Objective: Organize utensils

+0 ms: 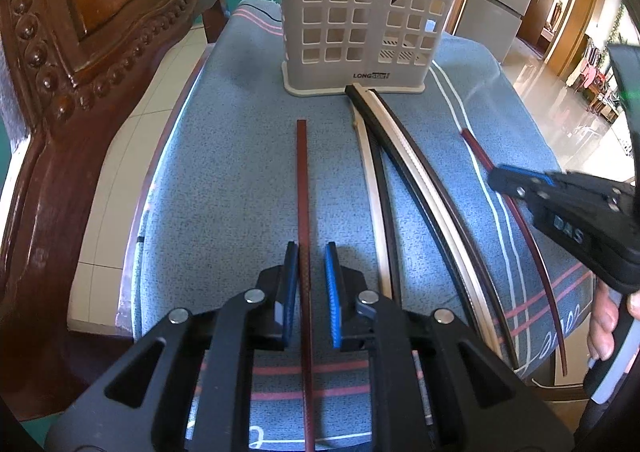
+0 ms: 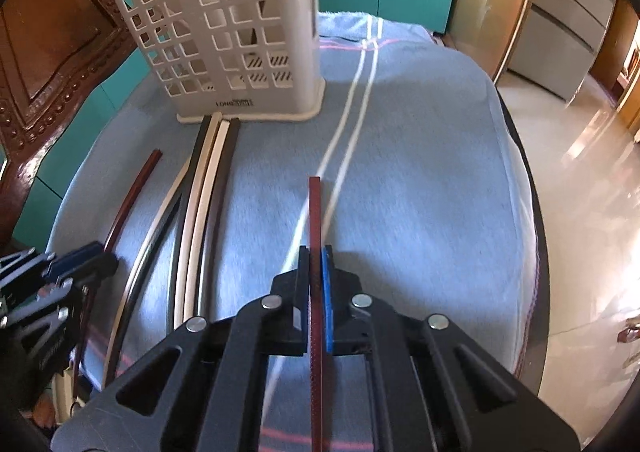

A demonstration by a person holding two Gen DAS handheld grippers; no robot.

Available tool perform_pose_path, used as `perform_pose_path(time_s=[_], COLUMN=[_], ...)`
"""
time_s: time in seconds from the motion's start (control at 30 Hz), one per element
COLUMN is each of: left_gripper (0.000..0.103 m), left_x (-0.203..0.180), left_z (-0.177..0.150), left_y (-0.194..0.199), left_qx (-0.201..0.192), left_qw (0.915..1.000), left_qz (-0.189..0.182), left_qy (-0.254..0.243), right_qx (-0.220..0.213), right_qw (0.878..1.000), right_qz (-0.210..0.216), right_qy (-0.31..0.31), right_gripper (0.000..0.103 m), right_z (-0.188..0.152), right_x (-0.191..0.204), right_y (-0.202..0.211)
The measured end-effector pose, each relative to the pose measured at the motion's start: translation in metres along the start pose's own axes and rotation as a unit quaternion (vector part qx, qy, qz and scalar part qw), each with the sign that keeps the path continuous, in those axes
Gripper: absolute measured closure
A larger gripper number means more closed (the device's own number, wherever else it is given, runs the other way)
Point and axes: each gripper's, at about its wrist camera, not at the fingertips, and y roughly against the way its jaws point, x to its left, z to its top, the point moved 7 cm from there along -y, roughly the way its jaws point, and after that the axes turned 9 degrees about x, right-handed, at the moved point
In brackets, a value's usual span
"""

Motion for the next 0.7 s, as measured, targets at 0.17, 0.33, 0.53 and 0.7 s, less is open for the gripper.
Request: perform_pose_path(time_s=[0.17,0.33,0.53,0.7], left_gripper=[0.085,0.077,0.071,0.059], left_x=[0.001,0.004,0.003,-0.004], left_z=[0.003,0.013,0.029,0.040], left_y=[0.000,-0.003,-0.010,-0.014], left_qx=[0.001,0.007,0.019,0.038], left_qw=[1.0000,0.9999,0.9996,0.9991], left_qz=[-0.002,-0.015,-0.022,-0.015], left_qy=[-0.001,0.001,-0.003,-0.007], right_qx=[-0.006,-0.011,-0.016,-0.019], right_qw=[1.000,1.000,1.000,0.999], right_qz=[0.011,0.005,-0.005,-0.039], right_qy=[-0.009,-0.011,-0.003,0.006], right_gripper=[0.095,0.091,0.081,0.065], right_z=[-0.006,0.000,0.003,0.012], right_x=[-0.010,-0.011,-0.005,-0.003], right_y=[0.003,0.000,0.000,-0.004])
